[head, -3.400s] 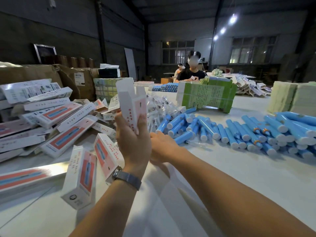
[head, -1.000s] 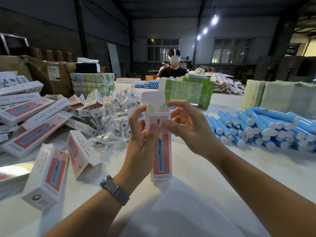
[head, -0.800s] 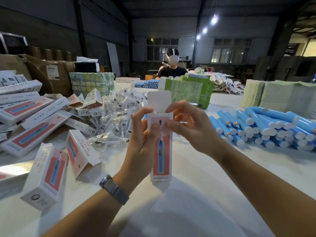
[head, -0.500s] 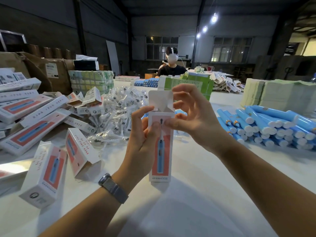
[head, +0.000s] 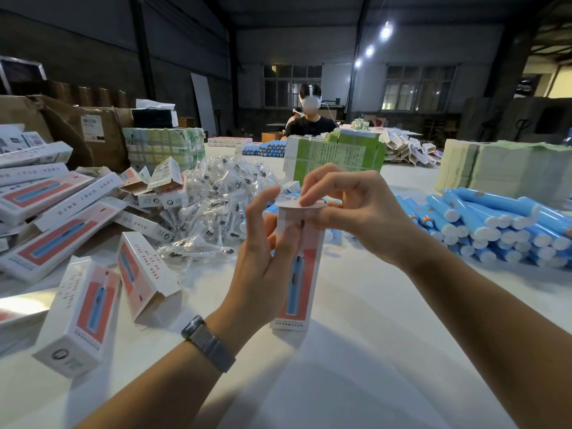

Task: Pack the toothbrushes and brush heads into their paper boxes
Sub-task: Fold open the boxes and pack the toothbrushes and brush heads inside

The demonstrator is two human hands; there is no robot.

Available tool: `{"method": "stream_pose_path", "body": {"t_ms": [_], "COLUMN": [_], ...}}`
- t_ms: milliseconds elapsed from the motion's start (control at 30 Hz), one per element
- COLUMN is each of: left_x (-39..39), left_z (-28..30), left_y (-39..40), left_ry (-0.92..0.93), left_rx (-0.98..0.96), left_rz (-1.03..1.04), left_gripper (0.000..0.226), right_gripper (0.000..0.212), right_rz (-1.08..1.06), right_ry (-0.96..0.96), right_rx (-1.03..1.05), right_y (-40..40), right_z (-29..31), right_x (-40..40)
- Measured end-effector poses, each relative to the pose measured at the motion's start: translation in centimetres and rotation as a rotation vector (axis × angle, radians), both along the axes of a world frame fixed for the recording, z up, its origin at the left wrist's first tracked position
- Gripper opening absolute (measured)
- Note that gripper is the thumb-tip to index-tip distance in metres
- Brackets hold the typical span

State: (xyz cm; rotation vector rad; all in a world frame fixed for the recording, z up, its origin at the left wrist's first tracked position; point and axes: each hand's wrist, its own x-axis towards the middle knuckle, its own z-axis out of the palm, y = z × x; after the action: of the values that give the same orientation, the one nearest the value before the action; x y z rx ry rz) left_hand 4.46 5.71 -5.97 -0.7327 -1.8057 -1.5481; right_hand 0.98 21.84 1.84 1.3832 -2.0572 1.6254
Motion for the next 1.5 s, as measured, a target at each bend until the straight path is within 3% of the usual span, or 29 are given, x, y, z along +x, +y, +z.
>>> {"method": "stream_pose_path", "body": {"t_ms": [167,333,633,867,1067,1500], "left_x": [-0.1,-0.1,-0.1,0.0,-0.1,-0.1], "left_z": [-0.2,-0.1,0.0,0.0,-0.2,-0.2], "left_y": [0.0,0.0,0.0,0.1,0.0,-0.3], "left_ry": [0.042,0.090,0.014,0.065,0.070,0.095], "left_rx": [-0.030,-0.070,-0.027,-0.061,-0.078,-0.113], "left_rz": [0.092,0.108,0.072,0.113,0.110,0.033], "left_gripper": [0.031,0.029,0.036,0.027,0.029,0.041], "right_gripper": [0.001,0.018,0.014,0.015,0.012,0.008], "right_rz": [-0.023,-0.058,-0.095,-0.099,-0.193,-0.254], "right_ry": [0.005,-0.022,0.059,0.106,0.248,0.282], "right_rx": [0.006,0.081,0.083,0.110,0.123,0.105], "right_y": [-0.1,0.3,0.1,0.0,-0.4,-0.5], "right_z": [0.2,0.5,0.4,1.0,0.7,1.2], "right_x": [0.0,-0.5,-0.2,0.4,0.4,0.8]}}
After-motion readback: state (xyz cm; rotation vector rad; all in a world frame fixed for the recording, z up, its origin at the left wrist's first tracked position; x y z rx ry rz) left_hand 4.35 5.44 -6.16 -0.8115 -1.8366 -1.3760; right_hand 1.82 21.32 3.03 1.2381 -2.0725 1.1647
